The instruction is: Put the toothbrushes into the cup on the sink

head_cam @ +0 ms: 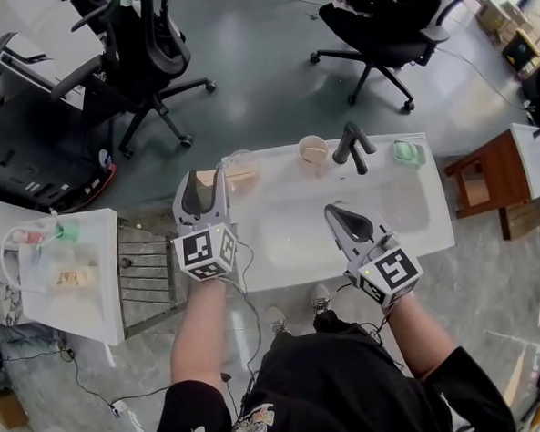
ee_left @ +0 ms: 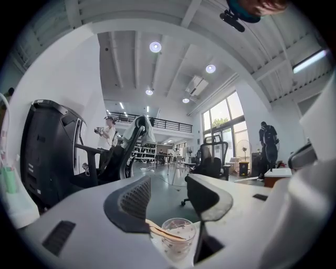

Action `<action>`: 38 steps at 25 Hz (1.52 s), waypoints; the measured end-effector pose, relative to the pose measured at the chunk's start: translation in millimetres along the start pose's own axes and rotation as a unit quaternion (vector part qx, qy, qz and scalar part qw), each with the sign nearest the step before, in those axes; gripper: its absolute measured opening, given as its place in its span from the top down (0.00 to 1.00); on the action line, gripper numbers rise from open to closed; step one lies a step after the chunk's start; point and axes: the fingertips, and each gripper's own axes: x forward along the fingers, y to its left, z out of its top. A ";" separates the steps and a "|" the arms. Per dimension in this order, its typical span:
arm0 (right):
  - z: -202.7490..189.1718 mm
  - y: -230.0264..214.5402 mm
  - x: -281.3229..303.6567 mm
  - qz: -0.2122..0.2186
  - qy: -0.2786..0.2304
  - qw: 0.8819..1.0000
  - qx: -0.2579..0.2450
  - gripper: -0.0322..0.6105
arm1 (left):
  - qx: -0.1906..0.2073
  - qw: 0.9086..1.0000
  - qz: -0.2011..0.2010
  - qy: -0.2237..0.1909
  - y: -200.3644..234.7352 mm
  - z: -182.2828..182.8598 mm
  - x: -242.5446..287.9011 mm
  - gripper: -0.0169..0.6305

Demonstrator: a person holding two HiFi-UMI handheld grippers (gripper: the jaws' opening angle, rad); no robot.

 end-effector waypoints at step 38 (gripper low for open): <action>24.7 148.6 -137.0 -0.097 -0.056 0.994 -0.014 0.94 | 0.007 0.968 -0.250 0.011 -130.4 56.0 -282.7 0.96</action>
